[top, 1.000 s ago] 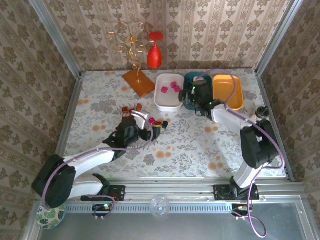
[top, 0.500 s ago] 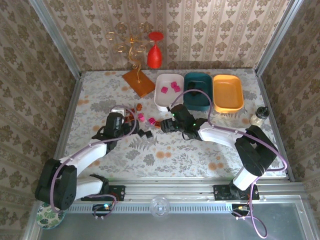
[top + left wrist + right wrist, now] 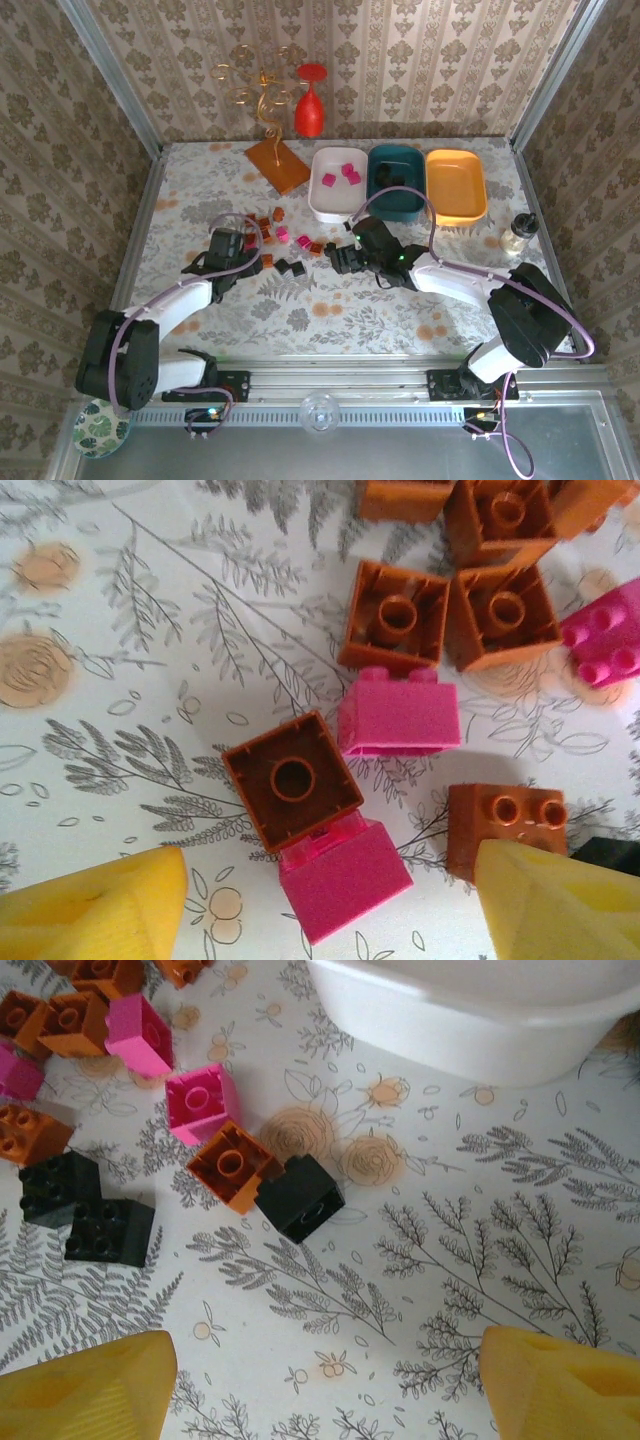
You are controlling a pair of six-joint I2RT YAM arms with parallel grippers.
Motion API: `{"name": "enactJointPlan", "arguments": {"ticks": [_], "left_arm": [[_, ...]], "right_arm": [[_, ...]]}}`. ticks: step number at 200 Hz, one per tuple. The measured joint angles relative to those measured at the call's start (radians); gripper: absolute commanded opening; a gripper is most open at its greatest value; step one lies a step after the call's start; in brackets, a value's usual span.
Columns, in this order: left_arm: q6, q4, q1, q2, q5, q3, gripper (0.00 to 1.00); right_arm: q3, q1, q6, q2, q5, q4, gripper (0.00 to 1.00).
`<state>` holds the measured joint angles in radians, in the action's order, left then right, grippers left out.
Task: Sort the legos into containers by color
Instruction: Pick up the lego from the middle-left of the table.
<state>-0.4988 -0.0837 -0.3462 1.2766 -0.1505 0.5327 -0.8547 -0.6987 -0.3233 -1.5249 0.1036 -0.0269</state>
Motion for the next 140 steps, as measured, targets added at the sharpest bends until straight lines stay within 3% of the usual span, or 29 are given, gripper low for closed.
{"name": "enactJointPlan", "arguments": {"ticks": [57, 140], "left_arm": [[-0.026, 0.008, 0.001, 0.158, 0.006, 0.042, 0.66], [-0.030, 0.010, 0.000, 0.170, -0.051, 0.050, 0.41]], "right_arm": [[0.021, 0.000, 0.003, 0.008, 0.000, 0.001, 0.81], [0.022, 0.000, 0.003, 0.011, -0.001, 0.023, 0.81]]}}
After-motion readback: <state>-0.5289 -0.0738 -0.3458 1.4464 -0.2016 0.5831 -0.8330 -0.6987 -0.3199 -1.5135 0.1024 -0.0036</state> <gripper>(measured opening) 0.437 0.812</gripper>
